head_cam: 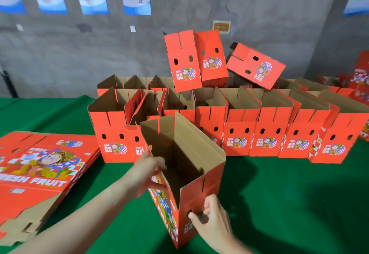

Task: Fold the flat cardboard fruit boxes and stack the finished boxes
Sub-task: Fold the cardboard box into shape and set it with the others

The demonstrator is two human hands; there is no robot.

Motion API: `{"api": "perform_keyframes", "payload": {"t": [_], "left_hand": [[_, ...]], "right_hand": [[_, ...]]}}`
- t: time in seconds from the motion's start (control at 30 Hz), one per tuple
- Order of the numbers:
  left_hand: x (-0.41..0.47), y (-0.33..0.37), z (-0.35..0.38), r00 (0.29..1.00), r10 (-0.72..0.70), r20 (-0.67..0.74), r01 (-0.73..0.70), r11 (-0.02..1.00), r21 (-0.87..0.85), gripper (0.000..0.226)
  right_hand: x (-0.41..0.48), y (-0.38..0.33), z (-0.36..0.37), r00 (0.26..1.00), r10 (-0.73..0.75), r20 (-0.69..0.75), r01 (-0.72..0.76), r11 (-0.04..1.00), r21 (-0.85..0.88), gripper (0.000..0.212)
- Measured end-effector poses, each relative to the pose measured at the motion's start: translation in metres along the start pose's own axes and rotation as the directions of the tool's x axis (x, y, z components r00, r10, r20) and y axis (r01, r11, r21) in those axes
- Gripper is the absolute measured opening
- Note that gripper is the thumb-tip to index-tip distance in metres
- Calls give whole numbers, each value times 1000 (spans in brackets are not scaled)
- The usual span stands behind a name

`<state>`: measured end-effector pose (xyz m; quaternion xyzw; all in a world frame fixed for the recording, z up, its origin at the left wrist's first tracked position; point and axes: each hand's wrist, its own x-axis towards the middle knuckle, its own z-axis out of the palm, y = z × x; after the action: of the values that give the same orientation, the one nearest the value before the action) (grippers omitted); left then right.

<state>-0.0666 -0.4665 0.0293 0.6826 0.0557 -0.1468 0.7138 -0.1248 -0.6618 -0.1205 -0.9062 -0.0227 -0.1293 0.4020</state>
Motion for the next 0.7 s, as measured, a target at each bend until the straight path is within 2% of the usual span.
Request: {"api": "perform_keyframes", "payload": {"t": [0.07,0.17,0.27,0.43,0.5,0.6,0.7], "left_hand": [[-14,4,5,997,69,25,-69,998,1,51],[-40,24,14,979,191,74,-189,981,-29,54],[-61,51,19,942,324,92,-324,946,-16,67],[-76,97,15,862,506,22,-507,862,26,74],[-75,113,8,841,541,0,-541,841,30,73],[-70,138,-8,808,589,3,-589,808,20,60],[-60,165,-29,805,592,-34,-593,805,-21,58]], "right_hand": [[3,-1,-12,1000,-22,-15,22,1000,-3,43],[17,-12,-38,996,-74,-59,75,997,18,42],[33,-30,-61,976,-168,-141,174,984,32,48],[66,-71,-79,889,-317,-331,350,936,43,34],[80,-87,-81,835,-378,-401,425,905,31,38],[101,-102,-78,777,-496,-389,537,844,-3,41],[119,-116,-71,726,-613,-310,602,786,-143,63]]}}
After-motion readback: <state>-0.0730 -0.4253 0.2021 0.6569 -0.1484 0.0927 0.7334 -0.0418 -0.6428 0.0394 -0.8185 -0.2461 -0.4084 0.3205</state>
